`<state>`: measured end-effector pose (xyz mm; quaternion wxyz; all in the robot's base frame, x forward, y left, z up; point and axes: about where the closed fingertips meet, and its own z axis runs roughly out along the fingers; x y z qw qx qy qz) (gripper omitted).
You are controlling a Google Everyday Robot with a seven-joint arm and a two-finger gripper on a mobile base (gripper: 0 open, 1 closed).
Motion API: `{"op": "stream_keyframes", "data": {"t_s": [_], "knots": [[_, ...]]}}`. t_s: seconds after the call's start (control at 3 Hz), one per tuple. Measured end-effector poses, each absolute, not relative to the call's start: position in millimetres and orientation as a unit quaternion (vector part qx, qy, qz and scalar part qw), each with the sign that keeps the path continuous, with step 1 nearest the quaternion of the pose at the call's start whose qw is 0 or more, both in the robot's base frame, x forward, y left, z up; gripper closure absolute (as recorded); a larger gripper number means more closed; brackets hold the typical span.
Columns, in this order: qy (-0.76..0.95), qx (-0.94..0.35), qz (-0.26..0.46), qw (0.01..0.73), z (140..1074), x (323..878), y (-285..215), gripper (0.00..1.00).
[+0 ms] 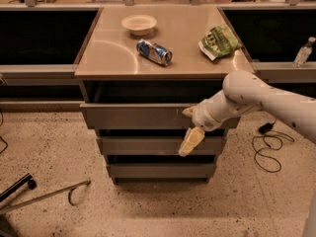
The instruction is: Close top drawer
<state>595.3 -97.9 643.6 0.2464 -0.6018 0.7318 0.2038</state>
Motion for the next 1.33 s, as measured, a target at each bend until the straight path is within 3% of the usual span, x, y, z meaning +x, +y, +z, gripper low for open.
{"op": "stream_keyframes", "data": {"t_s": [0.67, 1.33], "knots": [[0.739, -0.591, 0.196, 0.257, 647.3, 615.7, -108.9, 0.0], [0.723, -0.615, 0.199, 0.244, 644.6, 630.4, -84.1, 0.0]]}}
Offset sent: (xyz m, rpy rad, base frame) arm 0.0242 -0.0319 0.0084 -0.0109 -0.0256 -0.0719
